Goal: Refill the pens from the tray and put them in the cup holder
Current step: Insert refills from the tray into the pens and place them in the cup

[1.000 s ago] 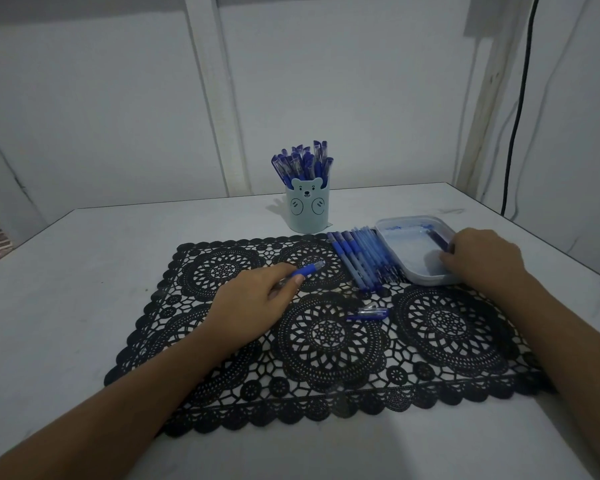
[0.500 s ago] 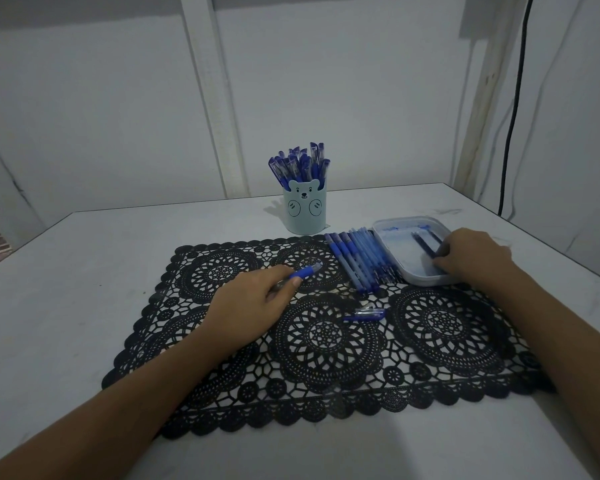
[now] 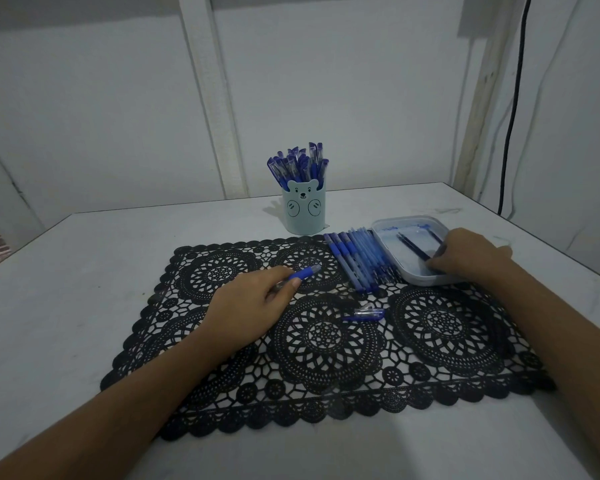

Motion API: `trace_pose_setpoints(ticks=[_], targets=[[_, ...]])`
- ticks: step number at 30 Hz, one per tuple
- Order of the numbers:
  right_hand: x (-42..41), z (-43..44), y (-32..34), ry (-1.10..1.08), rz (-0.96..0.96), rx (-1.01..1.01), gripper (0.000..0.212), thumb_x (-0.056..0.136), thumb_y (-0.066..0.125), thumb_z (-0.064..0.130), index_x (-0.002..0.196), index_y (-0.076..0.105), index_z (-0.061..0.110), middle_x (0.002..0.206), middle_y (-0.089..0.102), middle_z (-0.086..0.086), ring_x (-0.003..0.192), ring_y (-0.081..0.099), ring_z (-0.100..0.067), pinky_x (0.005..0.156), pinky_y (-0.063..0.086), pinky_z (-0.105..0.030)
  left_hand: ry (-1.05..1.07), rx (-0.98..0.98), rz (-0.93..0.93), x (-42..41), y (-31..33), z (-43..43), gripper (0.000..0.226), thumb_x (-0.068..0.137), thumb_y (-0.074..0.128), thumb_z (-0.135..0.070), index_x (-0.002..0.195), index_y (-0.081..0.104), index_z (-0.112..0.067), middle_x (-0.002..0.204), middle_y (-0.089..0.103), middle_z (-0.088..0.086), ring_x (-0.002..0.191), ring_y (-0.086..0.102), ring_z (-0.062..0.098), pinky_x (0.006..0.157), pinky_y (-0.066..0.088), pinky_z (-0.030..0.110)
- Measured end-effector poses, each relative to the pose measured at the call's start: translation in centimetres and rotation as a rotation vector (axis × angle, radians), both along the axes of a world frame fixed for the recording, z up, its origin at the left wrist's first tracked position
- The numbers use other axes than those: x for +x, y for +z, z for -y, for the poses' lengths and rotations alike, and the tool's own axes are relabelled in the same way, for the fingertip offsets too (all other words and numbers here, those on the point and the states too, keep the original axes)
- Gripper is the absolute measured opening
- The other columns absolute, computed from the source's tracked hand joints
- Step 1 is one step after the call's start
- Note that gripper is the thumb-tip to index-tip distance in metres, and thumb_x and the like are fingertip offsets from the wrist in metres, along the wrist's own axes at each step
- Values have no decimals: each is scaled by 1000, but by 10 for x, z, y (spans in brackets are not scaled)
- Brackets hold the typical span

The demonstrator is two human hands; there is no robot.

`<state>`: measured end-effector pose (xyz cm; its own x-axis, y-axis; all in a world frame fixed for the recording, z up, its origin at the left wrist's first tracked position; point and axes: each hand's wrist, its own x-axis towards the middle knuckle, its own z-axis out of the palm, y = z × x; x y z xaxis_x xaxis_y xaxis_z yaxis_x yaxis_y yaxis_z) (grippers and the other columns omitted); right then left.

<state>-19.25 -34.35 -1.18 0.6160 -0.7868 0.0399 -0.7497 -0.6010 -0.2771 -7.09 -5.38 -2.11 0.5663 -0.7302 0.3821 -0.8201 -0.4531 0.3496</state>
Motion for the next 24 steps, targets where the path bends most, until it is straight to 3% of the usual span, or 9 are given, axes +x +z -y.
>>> trace_pose_setpoints(ticks=[4, 8, 11, 13, 15, 18, 21, 24], targets=[[1, -4, 1, 9, -6, -22, 21, 77, 63, 27, 92, 66, 13, 78, 54, -2, 81, 51, -22, 94, 39, -46, -4, 6, 8, -1, 1, 0, 29, 93, 38, -43, 111, 58, -32, 68, 59, -8, 60, 52, 5, 52, 38, 23], [0, -13, 6, 31, 38, -48, 19, 84, 59, 21, 96, 65, 8, 94, 59, -6, 82, 44, -21, 88, 37, -38, -8, 1, 9, 0, 1, 0, 29, 93, 38, -43, 111, 58, -32, 67, 58, -8, 59, 51, 4, 50, 34, 22], [-4, -21, 13, 83, 249, -83, 21, 88, 55, 18, 98, 70, 7, 105, 65, -13, 92, 54, -27, 82, 41, -32, -18, -10, 7, 0, 0, -1, 28, 93, 39, -42, 111, 59, -32, 66, 58, -8, 59, 51, 4, 51, 35, 22], [-5, -31, 20, 97, 471, -65, 20, 90, 55, 18, 102, 67, 7, 101, 65, -10, 94, 55, -24, 79, 38, -27, -39, -23, 6, -1, 0, -1, 28, 93, 40, -41, 111, 59, -31, 64, 57, -8, 57, 50, 4, 50, 35, 21], [-5, -44, 27, 120, 708, 93, 14, 90, 56, 20, 98, 59, 10, 94, 63, -7, 85, 57, -19, 76, 44, -28, -66, -19, 10, -2, 1, -1, 27, 94, 40, -40, 111, 59, -31, 63, 54, -10, 57, 49, 3, 50, 32, 19], [-5, -76, 33, 250, 1009, 598, 7, 93, 50, 15, 95, 49, 8, 86, 66, -11, 71, 66, -16, 65, 57, -26, -99, 11, 32, -4, 3, -1, 28, 95, 37, -39, 113, 56, -31, 63, 51, -15, 59, 48, 0, 51, 27, 14], [-5, -107, 29, 406, 1076, 936, 5, 96, 42, 14, 93, 43, 11, 85, 69, -14, 77, 70, -25, 70, 59, -34, -120, 32, 31, -8, 5, -1, 28, 96, 34, -37, 113, 54, -26, 62, 47, -16, 56, 46, -1, 51, 27, 14], [-3, -127, 23, 488, 1073, 1037, 7, 96, 40, 15, 89, 41, 12, 83, 71, -13, 80, 70, -27, 72, 58, -35, -134, 33, 42, -10, 6, -1, 29, 96, 33, -36, 112, 54, -23, 62, 45, -16, 56, 45, -2, 51, 28, 15]])
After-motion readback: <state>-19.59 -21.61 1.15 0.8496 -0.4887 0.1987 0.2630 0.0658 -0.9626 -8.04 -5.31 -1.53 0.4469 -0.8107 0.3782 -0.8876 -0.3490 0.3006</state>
